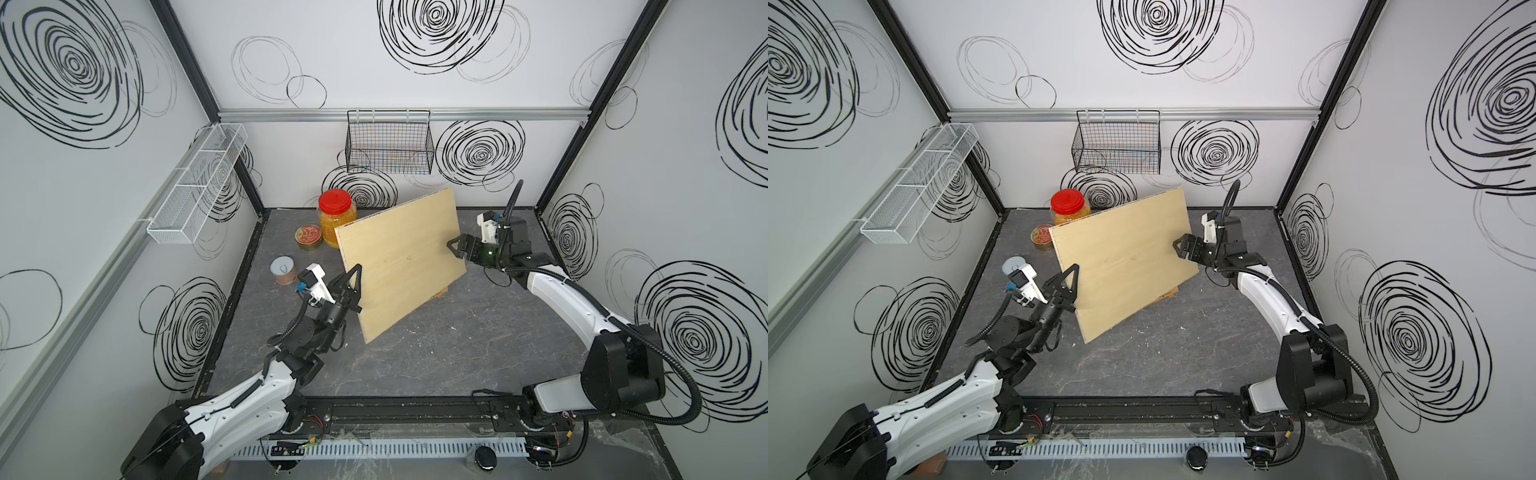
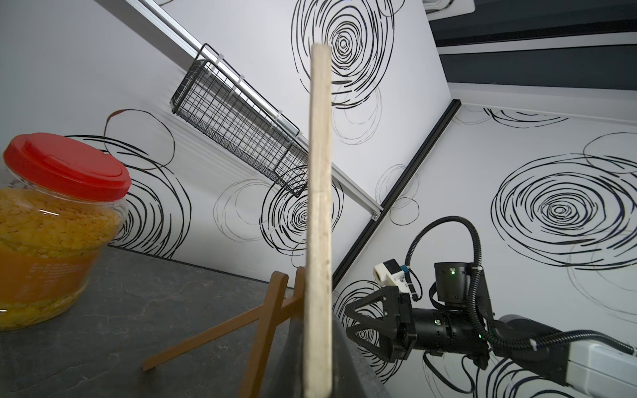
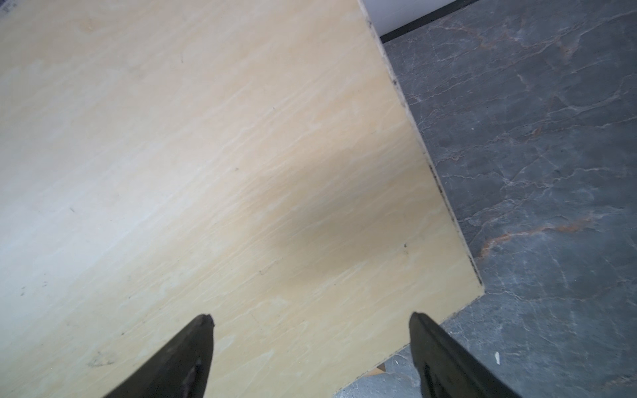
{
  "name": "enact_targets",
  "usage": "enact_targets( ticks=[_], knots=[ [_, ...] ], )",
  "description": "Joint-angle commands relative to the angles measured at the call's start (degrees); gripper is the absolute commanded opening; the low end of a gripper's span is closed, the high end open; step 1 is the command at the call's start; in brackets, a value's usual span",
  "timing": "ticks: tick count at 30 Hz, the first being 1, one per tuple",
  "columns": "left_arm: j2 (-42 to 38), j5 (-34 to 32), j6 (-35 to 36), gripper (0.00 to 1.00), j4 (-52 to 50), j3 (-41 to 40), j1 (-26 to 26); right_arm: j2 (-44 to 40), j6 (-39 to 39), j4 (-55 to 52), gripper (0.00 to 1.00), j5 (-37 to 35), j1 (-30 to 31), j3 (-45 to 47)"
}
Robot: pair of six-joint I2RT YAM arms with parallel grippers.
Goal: Disassemble the easel
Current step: Pick up the drawing board from the easel.
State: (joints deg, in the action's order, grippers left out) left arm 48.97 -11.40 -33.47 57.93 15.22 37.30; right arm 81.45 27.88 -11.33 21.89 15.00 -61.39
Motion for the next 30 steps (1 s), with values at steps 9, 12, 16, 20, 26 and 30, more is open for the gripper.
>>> enact_targets(
  ticks=[9,12,16,20,26,30],
  knots=[
    [-0.9,-0.9,-4.0,0.00,22.0,5.5,1.9,-6.4,2.4,-1.1,0.92,-1.8,0.6,1.5],
    [-1.0,-1.1,-4.2,0.00,21.8,6.2,2.2,-8.3,2.6,-1.7,0.92,-2.4,0.4,1.3],
    [-1.2,-1.6,-4.4,0.00,21.9,6.7,2.7,-9.7,2.8,-2.5,0.92,-2.6,0.3,1.2],
    [-1.0,-2.0,-4.8,0.00,21.8,7.6,3.0,-10.6,3.5,-2.7,0.92,-2.4,0.3,1.7],
    [-0.3,-2.8,-5.8,0.00,21.8,9.4,3.5,-13.8,5.2,-3.6,0.92,-2.4,0.0,3.0],
    [0.2,-3.7,-6.9,0.00,21.5,10.9,4.1,-18.0,6.8,-4.6,0.93,-3.5,-0.3,4.6]
  ],
)
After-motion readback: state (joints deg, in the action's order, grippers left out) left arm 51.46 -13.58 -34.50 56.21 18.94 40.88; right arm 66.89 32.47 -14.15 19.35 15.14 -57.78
